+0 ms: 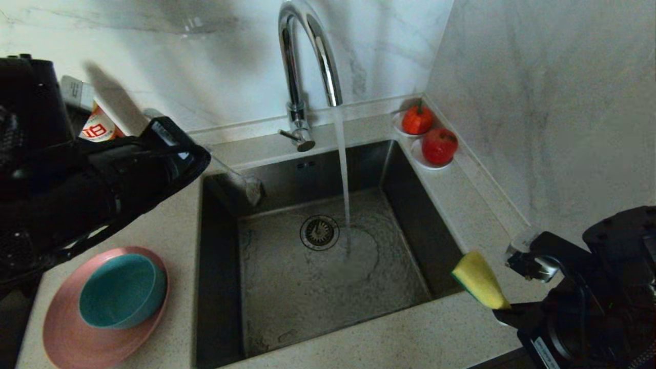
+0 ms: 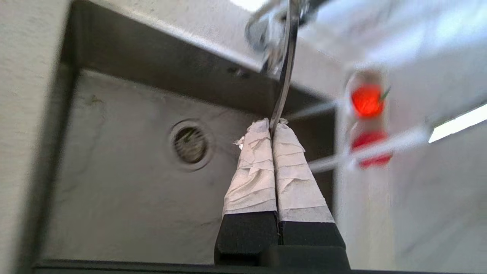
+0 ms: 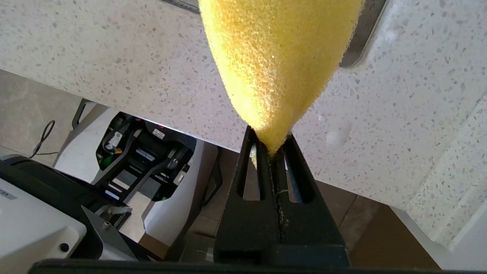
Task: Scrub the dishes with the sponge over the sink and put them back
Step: Rinse the spoon
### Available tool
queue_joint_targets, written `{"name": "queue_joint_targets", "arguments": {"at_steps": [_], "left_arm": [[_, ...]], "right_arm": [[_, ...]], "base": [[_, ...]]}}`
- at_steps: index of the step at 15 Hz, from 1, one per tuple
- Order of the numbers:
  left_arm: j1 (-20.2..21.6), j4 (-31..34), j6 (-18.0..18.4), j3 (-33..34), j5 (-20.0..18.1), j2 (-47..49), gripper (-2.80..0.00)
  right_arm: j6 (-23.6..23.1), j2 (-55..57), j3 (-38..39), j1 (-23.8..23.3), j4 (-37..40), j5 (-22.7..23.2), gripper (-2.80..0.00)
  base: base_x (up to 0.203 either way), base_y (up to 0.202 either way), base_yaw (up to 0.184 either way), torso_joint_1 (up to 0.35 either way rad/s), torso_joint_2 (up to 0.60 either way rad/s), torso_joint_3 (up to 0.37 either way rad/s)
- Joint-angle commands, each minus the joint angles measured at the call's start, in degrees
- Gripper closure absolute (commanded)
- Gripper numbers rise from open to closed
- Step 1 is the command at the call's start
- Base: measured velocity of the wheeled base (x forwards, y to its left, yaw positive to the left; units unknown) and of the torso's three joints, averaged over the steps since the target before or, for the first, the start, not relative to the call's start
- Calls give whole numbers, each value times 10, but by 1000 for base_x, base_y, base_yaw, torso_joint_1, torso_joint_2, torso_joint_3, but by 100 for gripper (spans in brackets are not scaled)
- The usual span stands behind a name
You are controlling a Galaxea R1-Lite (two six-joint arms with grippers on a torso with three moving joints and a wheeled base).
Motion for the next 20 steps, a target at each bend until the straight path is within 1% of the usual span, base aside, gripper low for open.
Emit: {"name": "queue_joint_targets", "arguments": {"at_steps": [1, 2, 3, 4, 5, 7, 9, 10, 15, 17, 20], "left_arm": [[-12, -2, -38, -48, 29, 58, 0], [-27, -2, -45, -57, 41, 68, 0], [-39, -3, -48, -65, 45, 76, 0], [-47, -9, -53, -78, 48, 90, 0], [-53, -19, -55, -96, 61, 111, 0], [-62, -40, -57, -133, 107, 164, 0], [-75, -49, -58, -177, 161, 210, 0], [-82, -50, -58, -193, 171, 216, 0], [-104, -51, -60, -231, 174, 235, 0], [-118, -52, -62, -232, 174, 235, 0], [-128, -52, -81, -232, 174, 234, 0]], "right_arm": [[-1, 5, 0, -6, 0, 0, 0], [-1, 5, -1, -9, 0, 0, 0], [-1, 5, -2, -12, 0, 0, 0], [-1, 5, -4, -14, 0, 0, 0], [0, 6, -8, -15, 1, 1, 0], [0, 8, -8, -19, 1, 2, 0], [0, 8, -8, -29, 1, 8, 0], [-1, 10, -8, -36, 0, 14, 0], [-1, 8, -6, -39, 0, 18, 0], [-1, 8, -6, -39, 0, 18, 0], [0, 8, -3, -40, 0, 18, 0]], "base": [[0, 0, 0, 0, 0, 0], [0, 0, 0, 0, 0, 0], [0, 0, 0, 0, 0, 0], [0, 0, 0, 0, 0, 0], [0, 0, 0, 0, 0, 0], [0, 0, 0, 0, 0, 0], [0, 0, 0, 0, 0, 0], [0, 0, 0, 0, 0, 0], [0, 0, 0, 0, 0, 0], [0, 0, 0, 0, 0, 0], [0, 0, 0, 0, 0, 0]]}}
